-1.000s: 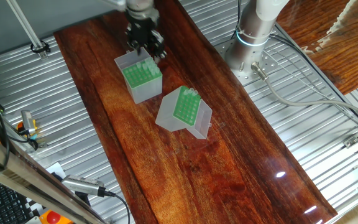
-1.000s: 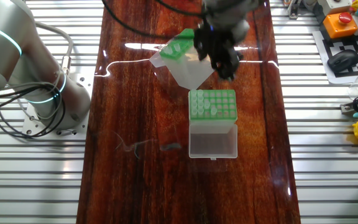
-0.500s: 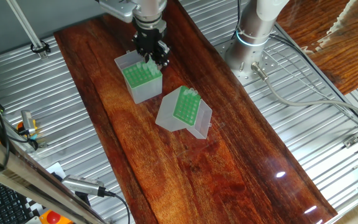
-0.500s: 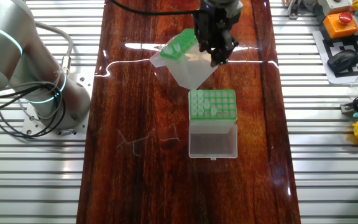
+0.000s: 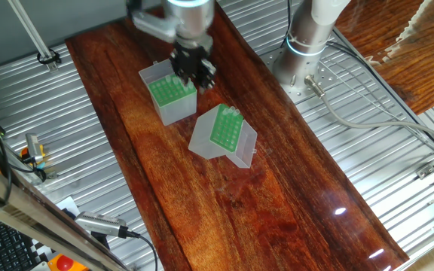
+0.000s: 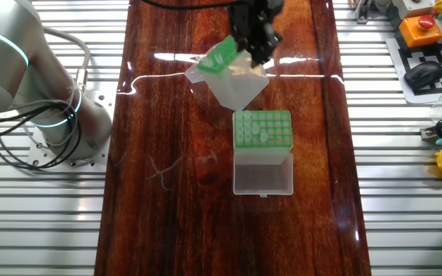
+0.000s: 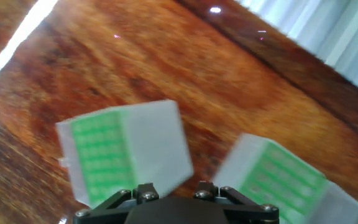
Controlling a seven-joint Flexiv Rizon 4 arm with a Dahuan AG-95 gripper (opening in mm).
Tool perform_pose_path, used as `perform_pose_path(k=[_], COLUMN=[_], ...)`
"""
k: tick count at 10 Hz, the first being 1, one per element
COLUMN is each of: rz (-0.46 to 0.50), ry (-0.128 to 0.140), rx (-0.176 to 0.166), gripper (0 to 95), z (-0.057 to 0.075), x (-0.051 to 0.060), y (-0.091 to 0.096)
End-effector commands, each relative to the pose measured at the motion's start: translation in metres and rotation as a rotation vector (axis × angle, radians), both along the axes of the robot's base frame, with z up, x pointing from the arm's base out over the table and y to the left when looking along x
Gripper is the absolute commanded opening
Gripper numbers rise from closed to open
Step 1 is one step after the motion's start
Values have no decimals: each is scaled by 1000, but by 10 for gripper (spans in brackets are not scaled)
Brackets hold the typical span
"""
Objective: Transfer all large pipette tips from one holder to another
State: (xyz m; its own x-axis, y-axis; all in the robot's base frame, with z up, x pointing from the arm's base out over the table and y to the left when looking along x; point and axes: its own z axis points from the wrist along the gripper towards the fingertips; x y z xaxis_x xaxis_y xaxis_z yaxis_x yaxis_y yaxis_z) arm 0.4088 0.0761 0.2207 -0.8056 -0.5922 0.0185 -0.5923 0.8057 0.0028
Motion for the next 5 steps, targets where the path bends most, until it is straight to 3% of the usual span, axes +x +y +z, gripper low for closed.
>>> perform_pose_path(k=[1,4,5], rz=[-37,7,6], ry=[-6,-1,3], rx=[-33,-15,-13], gripper=[380,380,380], z=[-3,-2,-6], x=[-2,-1,-2], y=[4,4,16])
